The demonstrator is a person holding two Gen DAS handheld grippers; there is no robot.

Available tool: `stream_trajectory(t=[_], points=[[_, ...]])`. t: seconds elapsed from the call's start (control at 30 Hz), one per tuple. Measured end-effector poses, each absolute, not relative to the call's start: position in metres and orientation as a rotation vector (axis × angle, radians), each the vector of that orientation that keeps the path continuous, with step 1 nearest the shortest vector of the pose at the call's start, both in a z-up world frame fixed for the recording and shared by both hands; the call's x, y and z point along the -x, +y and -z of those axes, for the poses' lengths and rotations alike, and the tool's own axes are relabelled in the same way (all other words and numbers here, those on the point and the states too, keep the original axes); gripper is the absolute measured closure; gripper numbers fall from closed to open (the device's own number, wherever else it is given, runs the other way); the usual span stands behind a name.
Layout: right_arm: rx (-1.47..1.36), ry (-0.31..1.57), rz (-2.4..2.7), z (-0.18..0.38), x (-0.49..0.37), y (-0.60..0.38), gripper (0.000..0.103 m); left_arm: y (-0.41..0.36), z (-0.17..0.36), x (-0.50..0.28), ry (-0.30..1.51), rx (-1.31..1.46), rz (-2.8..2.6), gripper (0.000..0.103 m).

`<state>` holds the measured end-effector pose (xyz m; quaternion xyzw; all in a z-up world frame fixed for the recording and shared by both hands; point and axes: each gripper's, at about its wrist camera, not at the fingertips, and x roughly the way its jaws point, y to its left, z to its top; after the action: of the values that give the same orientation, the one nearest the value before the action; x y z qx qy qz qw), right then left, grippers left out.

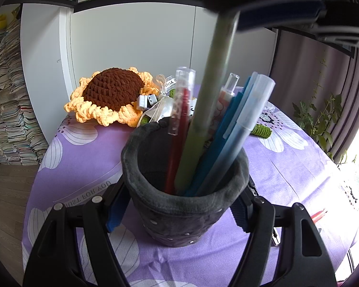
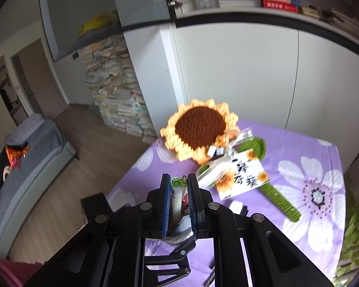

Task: Organize stationery
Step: 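Lower the green pen into the grey cup held by the left tool, release, then grasp the black marker beside the white correction pen with the right tool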

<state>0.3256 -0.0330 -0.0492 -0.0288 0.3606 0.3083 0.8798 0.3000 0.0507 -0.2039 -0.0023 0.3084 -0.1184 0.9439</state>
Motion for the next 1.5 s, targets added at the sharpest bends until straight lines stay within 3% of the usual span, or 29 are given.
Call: stream_trajectory(t=[0.33, 0.63, 1.0, 1.37, 1.5], points=[[0.016, 0.866, -0.671, 0.079, -0.337, -0.038, 0.088, 0.051, 0.203, -0.301, 0.631, 0.006, 0.241, 0.031], [-0.038, 0.823, -0.6, 0.067, -0.329, -0.072, 0.087, 0.051, 0.203, -0.301, 0.631, 0.006, 0.241, 0.031], [-0.036, 1.158, -0.358, 0.178, -0.362, -0.108, 0.087, 0.052, 0.203, -0.302, 0.63, 0.004, 0.242, 0.031], [-0.067, 1.199, -0.383, 0.198, -0.372, -0.1, 0.086, 0.052, 0.203, -0.303, 0.629, 0.003, 0.242, 0.031], [-0.064, 1.198, -0.375, 0.199, -0.374, -0.1, 0.081, 0.052, 0.203, -0.302, 0.629, 0.003, 0.242, 0.031]])
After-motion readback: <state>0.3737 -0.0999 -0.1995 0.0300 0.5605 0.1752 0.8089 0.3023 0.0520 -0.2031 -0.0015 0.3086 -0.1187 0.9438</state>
